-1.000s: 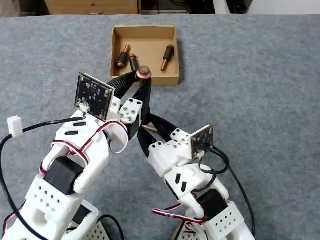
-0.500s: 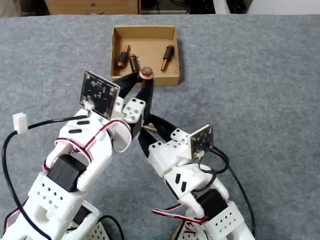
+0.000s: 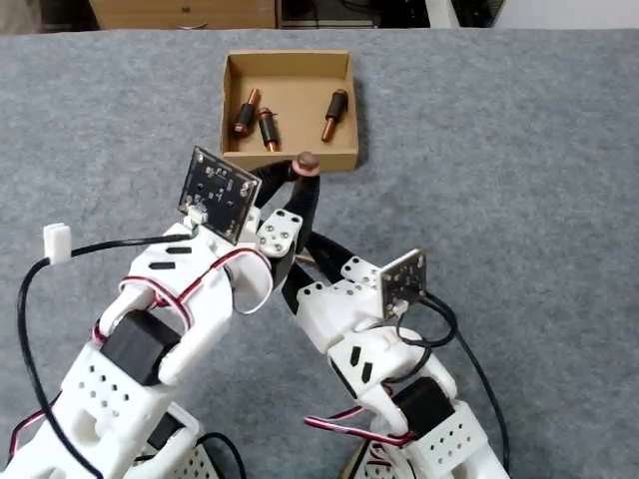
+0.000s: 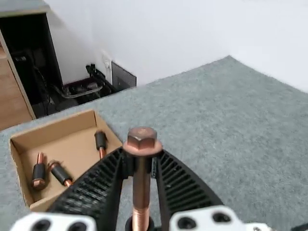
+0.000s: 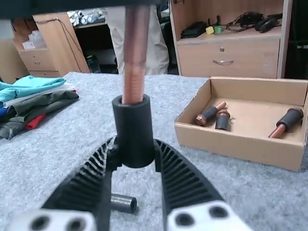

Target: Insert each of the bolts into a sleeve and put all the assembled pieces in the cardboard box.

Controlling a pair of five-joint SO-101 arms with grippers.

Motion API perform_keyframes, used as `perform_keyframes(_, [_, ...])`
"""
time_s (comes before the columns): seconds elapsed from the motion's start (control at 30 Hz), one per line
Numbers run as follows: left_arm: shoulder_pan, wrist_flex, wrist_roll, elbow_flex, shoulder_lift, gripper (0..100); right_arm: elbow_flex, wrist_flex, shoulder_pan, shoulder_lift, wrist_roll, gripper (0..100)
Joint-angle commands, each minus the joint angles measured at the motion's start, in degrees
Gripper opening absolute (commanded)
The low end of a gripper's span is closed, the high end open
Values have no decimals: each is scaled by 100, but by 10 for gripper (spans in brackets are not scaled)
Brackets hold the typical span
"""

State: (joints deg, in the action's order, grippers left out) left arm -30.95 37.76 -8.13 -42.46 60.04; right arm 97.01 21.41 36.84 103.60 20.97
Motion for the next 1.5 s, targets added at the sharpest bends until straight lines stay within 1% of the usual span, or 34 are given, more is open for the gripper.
perform_keyframes(0.0, [237, 334, 62, 62, 48, 19, -13, -167, 48, 312, 26, 2])
perform_keyframes(0.13, [501, 484, 62, 44, 48, 19, -13, -167, 48, 312, 26, 2])
perform_keyframes(0.3, [466, 1099, 62, 105, 48, 30, -13, -167, 48, 312, 26, 2])
perform_keyframes(0.43, [378, 1644, 70, 290, 40, 164, -13, -158, 48, 312, 26, 2])
perform_keyframes(0.47, [378, 1793, 149, 404, -4, 180, -13, -158, 48, 312, 26, 2])
perform_keyframes(0.6, [510, 2022, 510, 607, -22, 194, -13, -158, 48, 312, 26, 2])
perform_keyframes(0.67, [536, 2101, 536, 607, -22, 210, -13, -158, 48, 312, 26, 2])
perform_keyframes(0.77, [527, 2444, 527, 721, -22, 222, -13, -158, 48, 312, 26, 2])
perform_keyframes(0.83, [563, 2629, 527, 923, -22, 226, -13, -141, 48, 312, 26, 2])
perform_keyframes(0.97, [571, 3174, 501, 1749, -22, 220, -189, 273, 4, 312, 26, 2])
perform_keyframes(1.03, [571, 3569, 501, 2207, -22, 220, -453, 404, -215, 312, 26, 2])
perform_keyframes(1.1, [607, 3903, 501, 2585, -13, 219, -804, 422, -585, 295, 9, 2])
perform_keyframes(1.13, [730, 4035, 501, 2743, 13, 215, -971, 422, -752, 259, -88, 2])
perform_keyframes(1.2, [1143, 4149, 501, 2971, 22, 174, -1270, 396, -998, 31, -316, 2])
perform_keyframes(1.3, [1996, 4132, 501, 3007, 40, 74, -1851, 220, -1095, -646, -360, 2])
perform_keyframes(1.37, [2585, 4132, 492, 2857, 31, 12, -2264, -114, -1095, -1288, -360, 2])
perform_keyframes(1.47, [3323, 4149, 484, 2426, 48, 28, -2844, -668, -1130, -2519, -369, 2])
